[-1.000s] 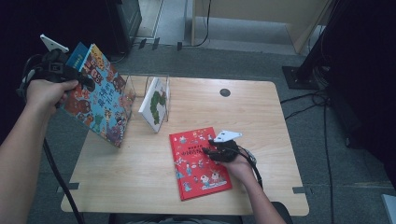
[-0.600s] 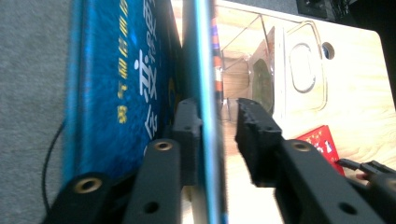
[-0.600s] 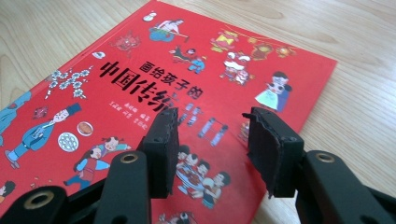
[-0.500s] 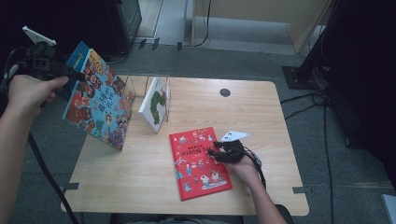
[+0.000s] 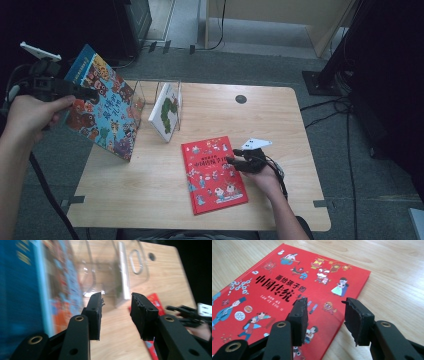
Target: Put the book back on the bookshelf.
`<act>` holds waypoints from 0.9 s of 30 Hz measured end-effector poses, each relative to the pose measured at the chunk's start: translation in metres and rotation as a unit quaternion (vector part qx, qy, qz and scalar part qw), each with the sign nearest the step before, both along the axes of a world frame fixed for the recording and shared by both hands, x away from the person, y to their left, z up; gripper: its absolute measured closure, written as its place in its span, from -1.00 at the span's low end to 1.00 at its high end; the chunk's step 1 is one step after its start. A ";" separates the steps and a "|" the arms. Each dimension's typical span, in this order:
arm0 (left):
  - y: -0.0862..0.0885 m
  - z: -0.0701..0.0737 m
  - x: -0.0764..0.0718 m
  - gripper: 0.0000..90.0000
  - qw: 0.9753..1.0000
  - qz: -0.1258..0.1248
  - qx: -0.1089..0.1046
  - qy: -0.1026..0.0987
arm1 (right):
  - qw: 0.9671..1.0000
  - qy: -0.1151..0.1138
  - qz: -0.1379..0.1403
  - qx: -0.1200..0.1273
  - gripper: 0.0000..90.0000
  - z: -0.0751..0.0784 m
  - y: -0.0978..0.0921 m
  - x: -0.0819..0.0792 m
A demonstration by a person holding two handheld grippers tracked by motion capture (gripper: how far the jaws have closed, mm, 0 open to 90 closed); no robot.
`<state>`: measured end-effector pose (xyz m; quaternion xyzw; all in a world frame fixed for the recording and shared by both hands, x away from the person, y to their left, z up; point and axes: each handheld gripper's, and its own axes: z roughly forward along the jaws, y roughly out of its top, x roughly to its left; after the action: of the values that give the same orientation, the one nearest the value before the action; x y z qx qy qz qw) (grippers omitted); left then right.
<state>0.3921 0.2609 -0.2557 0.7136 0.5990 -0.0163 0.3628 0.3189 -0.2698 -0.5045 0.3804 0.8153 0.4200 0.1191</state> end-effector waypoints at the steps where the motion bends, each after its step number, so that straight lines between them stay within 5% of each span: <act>1: -0.002 -0.004 -0.002 0.37 1.000 -0.001 0.001 0.001 | 1.000 0.001 -0.002 -0.001 0.19 0.001 0.000 0.001; 6: -0.016 -0.023 -0.011 0.37 0.999 -0.007 0.032 0.009 | 1.000 -0.006 -0.008 0.007 0.20 0.002 -0.002 0.007; 14: -0.042 -0.054 -0.024 0.30 0.999 -0.041 0.031 0.011 | 1.000 0.002 -0.011 0.012 0.21 0.000 -0.003 0.012; 22: -0.072 -0.097 -0.034 0.26 0.996 -0.085 0.009 0.020 | 1.000 0.012 -0.016 0.005 0.25 0.000 -0.007 0.009; 27: -0.092 -0.123 -0.038 0.26 0.995 -0.099 0.019 0.026 | 1.000 0.018 -0.021 0.001 0.25 -0.001 -0.010 0.006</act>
<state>0.3539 0.1688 -0.3789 0.7758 0.5348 -0.0593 0.3296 0.3251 -0.2795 -0.5053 0.4048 0.8088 0.4114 0.1128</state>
